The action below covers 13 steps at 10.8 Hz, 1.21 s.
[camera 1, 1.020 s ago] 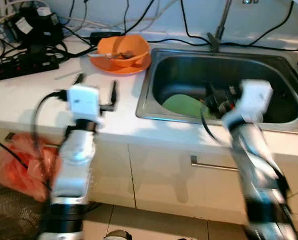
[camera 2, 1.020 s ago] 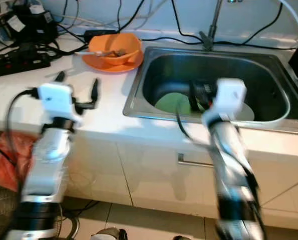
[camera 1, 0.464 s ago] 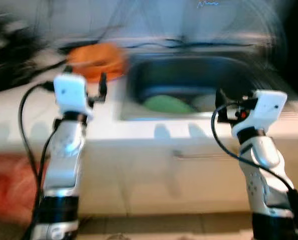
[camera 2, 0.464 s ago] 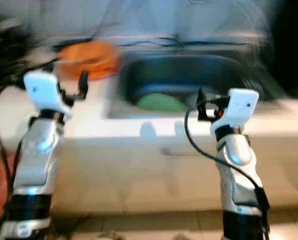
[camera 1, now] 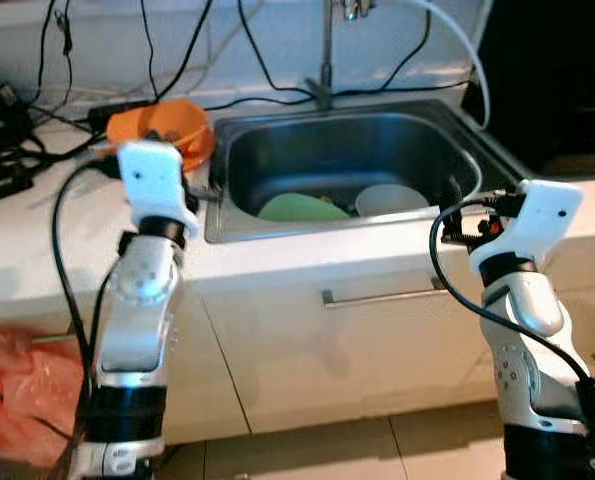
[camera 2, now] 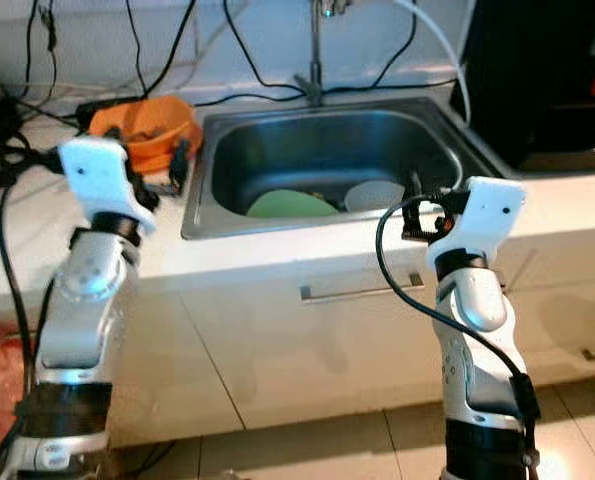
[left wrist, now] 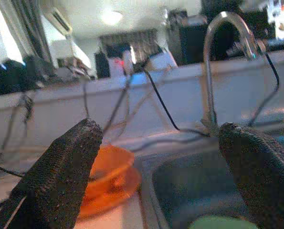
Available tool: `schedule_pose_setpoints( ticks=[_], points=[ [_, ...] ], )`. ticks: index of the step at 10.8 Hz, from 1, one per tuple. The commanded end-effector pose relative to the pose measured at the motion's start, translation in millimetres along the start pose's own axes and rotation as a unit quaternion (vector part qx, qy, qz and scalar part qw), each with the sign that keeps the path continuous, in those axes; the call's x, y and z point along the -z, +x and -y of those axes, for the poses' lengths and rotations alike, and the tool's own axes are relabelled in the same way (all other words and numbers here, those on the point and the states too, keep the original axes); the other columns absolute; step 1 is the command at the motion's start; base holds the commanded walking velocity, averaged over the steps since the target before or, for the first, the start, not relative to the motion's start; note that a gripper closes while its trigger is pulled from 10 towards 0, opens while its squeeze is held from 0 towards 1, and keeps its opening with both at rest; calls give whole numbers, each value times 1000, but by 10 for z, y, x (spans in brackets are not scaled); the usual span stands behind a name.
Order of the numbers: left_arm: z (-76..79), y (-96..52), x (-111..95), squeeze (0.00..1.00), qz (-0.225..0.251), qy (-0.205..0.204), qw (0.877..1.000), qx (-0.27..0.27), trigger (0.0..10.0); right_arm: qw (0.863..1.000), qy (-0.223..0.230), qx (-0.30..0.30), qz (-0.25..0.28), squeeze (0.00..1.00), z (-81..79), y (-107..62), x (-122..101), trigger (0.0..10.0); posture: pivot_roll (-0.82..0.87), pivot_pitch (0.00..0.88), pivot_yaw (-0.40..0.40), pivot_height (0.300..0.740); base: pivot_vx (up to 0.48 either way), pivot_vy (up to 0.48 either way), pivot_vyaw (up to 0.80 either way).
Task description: Kitchen organization
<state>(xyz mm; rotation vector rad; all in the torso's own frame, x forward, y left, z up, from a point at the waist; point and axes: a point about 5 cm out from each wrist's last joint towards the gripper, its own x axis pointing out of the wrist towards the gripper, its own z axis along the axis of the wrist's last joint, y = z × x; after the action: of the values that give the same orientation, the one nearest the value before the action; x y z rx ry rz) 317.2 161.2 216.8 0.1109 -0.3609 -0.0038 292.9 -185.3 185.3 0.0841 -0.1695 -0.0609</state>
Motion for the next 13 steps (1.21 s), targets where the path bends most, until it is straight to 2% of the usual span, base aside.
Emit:
schedule_pose_setpoints(
  ticks=[1, 2, 5, 9, 13],
  points=[
    [-41, 32, -99, 0, 14, 6, 1000, -17, 10000, 1000, 1, -15, 11, 0, -71, 27, -66, 10000, 79, 0, 69, 740, 0, 0, 0],
    [-40, 34, -101, 0, 13, 10, 1000, -25, 10000, 1000, -4, -23, 16, 0, -93, 30, -83, 10000, 79, 0, 69, 740, 0, 0, 0],
    [-1, 22, -84, 0, 5, 6, 1000, -26, 10000, 999, -9, -25, 20, 0, -111, 45, -96, 10000, 77, 0, 69, 740, 0, 0, 744],
    [-3, 30, -73, 0, -2, 3, 1000, -22, 10000, 1000, -8, -20, 16, 0, -103, 55, -80, 10000, 75, 0, 65, 740, 0, 0, 0],
    [-27, 50, -93, 0, -3, 4, 1000, -26, 10000, 1000, -9, -19, 19, 0, -105, 73, -100, 10000, 74, 0, 63, 740, 337, 0, 0]
  ],
)
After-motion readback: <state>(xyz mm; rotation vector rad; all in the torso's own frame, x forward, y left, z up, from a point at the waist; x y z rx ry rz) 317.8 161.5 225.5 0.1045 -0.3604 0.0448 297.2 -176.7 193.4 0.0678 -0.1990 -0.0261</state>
